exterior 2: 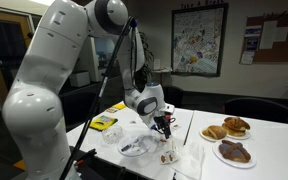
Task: Pick up one object from the table and put it in the bowl
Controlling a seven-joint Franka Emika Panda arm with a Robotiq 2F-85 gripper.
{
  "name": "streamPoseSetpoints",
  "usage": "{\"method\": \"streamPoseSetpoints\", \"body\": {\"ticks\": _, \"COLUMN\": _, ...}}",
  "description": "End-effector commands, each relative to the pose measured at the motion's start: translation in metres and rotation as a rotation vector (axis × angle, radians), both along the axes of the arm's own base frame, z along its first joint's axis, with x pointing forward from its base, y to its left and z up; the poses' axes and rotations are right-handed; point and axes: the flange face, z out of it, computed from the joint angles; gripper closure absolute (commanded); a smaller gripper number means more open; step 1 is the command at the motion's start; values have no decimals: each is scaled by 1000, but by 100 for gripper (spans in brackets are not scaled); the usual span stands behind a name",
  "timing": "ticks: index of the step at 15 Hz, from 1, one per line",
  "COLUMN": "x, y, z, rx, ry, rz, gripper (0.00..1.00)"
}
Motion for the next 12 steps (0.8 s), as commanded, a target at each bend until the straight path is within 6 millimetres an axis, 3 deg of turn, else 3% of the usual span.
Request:
{"method": "streamPoseSetpoints", "body": {"ticks": 1, "x": 3, "y": 0, "z": -13, "rx": 125, "ry": 107, "rz": -4, "gripper": 0}}
{"method": "streamPoseSetpoints", "body": {"ticks": 7, "x": -11, "y": -15, "z": -12, "rx": 152, "ry": 339, "rz": -115, "gripper": 0}}
{"method": "streamPoseSetpoints", "body": {"ticks": 12, "x": -2, "y": -24, "z": -11, "rx": 57, "ry": 330, "rz": -212, "gripper": 0}}
